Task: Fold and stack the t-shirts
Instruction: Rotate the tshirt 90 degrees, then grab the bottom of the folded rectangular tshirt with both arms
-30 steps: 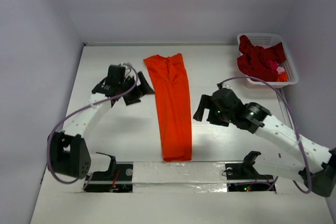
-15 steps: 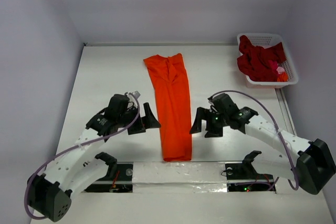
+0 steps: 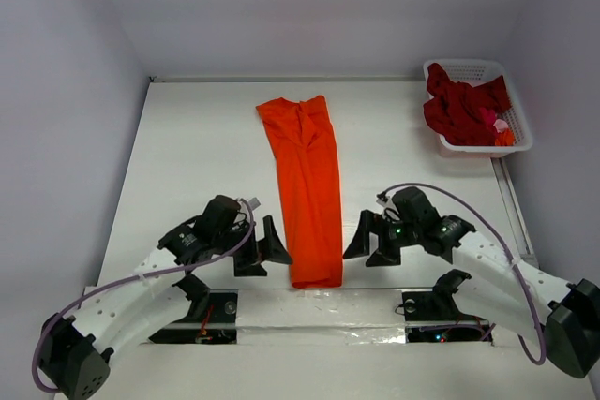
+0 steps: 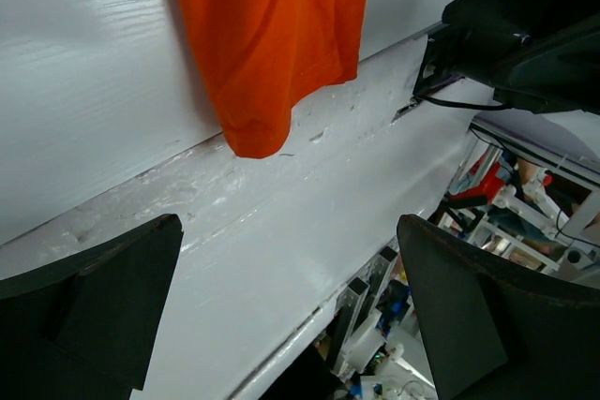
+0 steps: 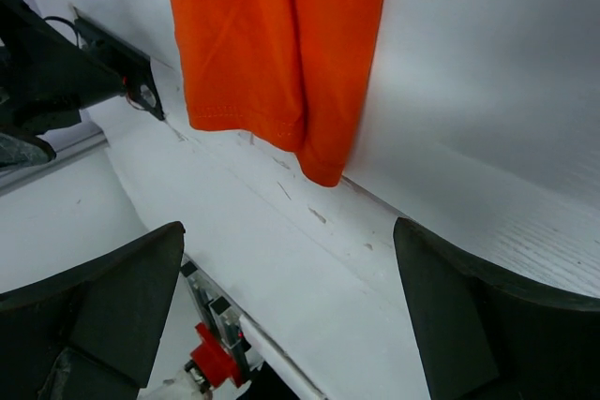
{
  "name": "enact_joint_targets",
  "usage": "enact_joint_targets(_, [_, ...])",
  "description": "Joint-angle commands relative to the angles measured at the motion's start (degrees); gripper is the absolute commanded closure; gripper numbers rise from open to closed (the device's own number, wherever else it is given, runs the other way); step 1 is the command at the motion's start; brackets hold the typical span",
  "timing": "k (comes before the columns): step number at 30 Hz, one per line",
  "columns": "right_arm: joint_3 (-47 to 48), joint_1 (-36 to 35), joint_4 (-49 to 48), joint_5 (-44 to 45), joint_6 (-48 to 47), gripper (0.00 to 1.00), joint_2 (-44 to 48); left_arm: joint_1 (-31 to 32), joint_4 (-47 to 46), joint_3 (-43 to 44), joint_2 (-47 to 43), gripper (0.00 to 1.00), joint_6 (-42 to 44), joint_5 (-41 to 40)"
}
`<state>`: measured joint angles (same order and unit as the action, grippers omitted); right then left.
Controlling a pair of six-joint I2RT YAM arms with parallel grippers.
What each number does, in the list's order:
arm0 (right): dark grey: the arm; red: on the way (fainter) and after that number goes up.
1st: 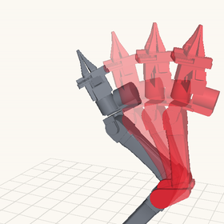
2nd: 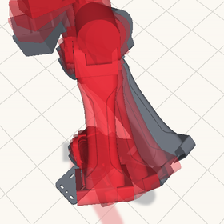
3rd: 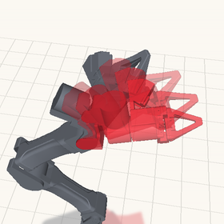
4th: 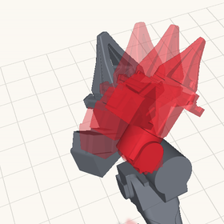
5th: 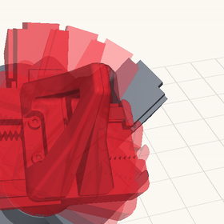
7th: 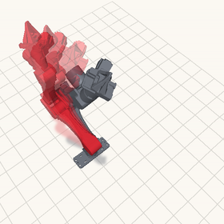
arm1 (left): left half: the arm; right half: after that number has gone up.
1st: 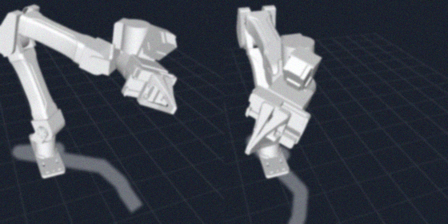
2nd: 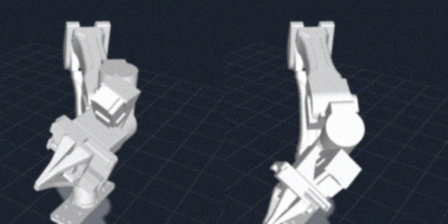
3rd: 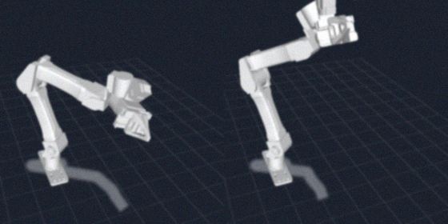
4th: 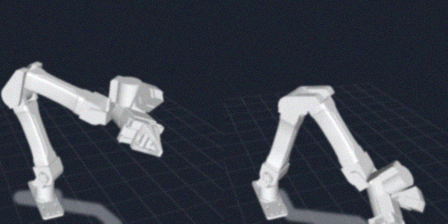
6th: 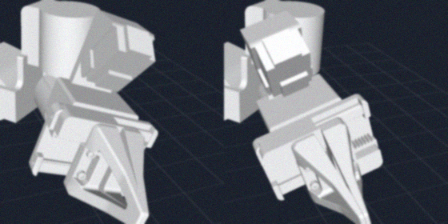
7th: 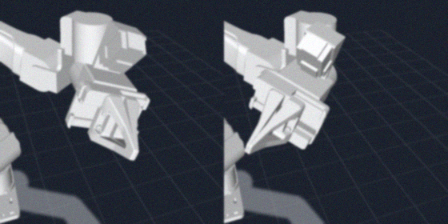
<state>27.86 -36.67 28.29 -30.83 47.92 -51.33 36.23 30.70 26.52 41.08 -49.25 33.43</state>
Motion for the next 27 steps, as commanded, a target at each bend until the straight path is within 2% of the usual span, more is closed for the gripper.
enact_joint_targets(1, [-2.45, 0.10, -8.39, -4.49, 3.66, 0.02, 0.62, 1.13, -5.46, -3.22, 1.19, 0.01, -5.39, 2.08])
enact_joint_targets(5, [-6.66, 0.10, -15.70, -5.29, 7.27, 0.05, -2.36, 6.64, -17.65, -8.06, 6.97, 0.01, -9.70, 1.91])
enact_joint_targets(11, [-6.15, 0.10, -18.89, -5.12, 6.05, 0.06, -9.57, 12.90, -25.58, -8.06, 19.54, 0.03, -11.21, -0.21])
enact_joint_targets(19, [-6.06, -2.53, -21.87, -4.07, 7.10, 0.07, -12.21, 14.13, -26.74, -7.98, 19.04, 0.08, -14.29, -3.28])
enact_joint_targets(21, [-5.97, -3.32, -23.10, -3.54, 7.19, 0.10, -14.05, 14.13, -25.78, -8.15, 19.12, 0.12, -14.90, -4.86])
enact_joint_targets(24, [-6.23, -4.99, -25.82, -3.62, 7.80, 0.17, -17.92, 14.13, -21.92, -7.19, 17.90, 0.28, -15.69, -8.63])
enact_joint_targets(27, [-5.88, -7.19, -27.76, -3.54, 8.59, 0.21, -20.38, 14.13, -17.35, -5.79, 15.70, 0.41, -16.75, -13.38])
